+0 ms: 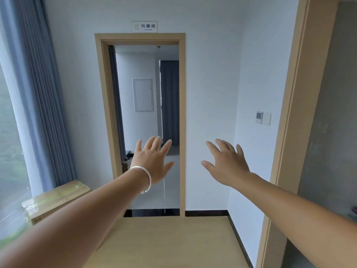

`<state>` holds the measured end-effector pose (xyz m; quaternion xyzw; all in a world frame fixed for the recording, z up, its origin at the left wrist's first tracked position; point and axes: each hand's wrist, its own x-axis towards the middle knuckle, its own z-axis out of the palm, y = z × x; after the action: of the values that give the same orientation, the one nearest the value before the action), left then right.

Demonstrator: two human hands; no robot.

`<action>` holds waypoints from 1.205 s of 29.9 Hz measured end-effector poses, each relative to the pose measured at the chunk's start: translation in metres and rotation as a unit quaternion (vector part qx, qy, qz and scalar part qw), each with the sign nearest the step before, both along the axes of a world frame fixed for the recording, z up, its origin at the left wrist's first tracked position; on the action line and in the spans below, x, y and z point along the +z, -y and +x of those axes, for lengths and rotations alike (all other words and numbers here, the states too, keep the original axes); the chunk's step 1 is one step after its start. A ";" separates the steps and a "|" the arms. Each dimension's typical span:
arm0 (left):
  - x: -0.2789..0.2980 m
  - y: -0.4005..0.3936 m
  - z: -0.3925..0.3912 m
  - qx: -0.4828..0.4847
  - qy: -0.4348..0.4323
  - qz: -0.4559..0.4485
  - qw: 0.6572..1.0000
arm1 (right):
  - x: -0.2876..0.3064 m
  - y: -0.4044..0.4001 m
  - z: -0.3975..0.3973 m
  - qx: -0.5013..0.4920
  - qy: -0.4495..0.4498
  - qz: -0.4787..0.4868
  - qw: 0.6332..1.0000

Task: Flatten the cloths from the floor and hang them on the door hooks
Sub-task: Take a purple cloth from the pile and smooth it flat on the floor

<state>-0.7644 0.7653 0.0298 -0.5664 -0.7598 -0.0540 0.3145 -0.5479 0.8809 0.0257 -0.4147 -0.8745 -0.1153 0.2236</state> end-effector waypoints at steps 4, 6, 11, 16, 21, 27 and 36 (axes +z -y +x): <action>0.011 -0.070 -0.014 0.020 0.010 0.006 1.000 | 0.013 -0.076 -0.011 0.014 -0.014 0.013 1.000; 0.013 -0.105 -0.018 0.023 0.008 0.004 1.000 | 0.018 -0.113 -0.014 0.019 -0.014 0.020 1.000; 0.005 -0.178 -0.030 0.032 0.003 -0.012 0.999 | 0.013 -0.189 -0.029 0.028 -0.004 0.016 0.999; 0.000 -0.243 -0.055 0.032 -0.004 -0.032 0.999 | -0.003 -0.251 -0.054 0.038 -0.001 -0.007 0.999; -0.004 -0.313 -0.097 0.026 -0.007 -0.037 0.999 | -0.016 -0.320 -0.091 0.031 0.003 -0.018 0.999; 0.000 -0.409 -0.170 0.019 0.002 -0.012 1.000 | -0.014 -0.413 -0.169 0.030 0.021 -0.004 0.999; -0.001 -0.511 -0.314 0.056 0.014 -0.005 0.998 | 0.001 -0.526 -0.320 0.085 0.016 0.017 0.996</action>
<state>-1.0782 1.2765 0.0291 -0.5235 -0.7952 -0.0403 0.3033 -0.8681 1.4070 0.0268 -0.3327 -0.9081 -0.1177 0.2255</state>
